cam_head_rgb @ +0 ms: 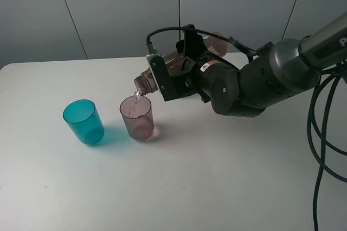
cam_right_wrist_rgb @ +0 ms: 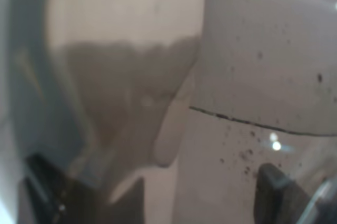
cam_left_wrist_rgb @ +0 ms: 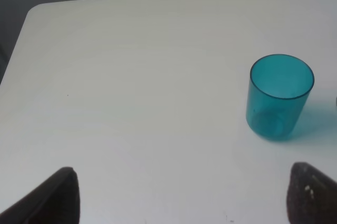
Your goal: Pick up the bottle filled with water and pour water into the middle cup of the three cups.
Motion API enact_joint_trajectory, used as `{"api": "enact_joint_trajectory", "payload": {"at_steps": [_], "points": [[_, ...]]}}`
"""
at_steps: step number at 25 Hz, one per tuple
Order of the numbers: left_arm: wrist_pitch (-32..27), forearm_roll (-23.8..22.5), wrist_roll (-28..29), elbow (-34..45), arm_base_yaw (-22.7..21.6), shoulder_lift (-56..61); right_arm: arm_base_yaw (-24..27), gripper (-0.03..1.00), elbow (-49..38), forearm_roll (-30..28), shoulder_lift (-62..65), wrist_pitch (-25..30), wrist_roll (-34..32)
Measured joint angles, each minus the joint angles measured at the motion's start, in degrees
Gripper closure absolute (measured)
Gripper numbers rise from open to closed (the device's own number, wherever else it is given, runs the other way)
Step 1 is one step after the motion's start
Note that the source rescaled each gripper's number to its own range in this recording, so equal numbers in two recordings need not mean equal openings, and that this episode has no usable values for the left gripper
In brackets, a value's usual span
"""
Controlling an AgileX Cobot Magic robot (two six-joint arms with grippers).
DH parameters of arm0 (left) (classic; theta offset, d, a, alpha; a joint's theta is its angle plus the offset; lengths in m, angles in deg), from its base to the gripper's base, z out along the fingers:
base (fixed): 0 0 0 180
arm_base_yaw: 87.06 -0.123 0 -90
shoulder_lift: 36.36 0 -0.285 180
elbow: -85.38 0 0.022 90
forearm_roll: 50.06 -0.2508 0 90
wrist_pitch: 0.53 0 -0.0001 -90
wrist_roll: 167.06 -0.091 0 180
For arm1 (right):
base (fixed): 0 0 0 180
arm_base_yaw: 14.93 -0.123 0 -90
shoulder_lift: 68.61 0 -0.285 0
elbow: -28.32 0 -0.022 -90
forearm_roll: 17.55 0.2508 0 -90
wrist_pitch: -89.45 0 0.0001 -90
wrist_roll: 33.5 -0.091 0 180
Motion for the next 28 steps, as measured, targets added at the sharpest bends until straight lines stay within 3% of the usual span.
{"api": "enact_joint_trajectory", "payload": {"at_steps": [28], "points": [[0.0,0.0,0.0,0.0,0.0,0.0,0.92,0.97,0.0,-4.85,0.0,-2.82,0.0]]}}
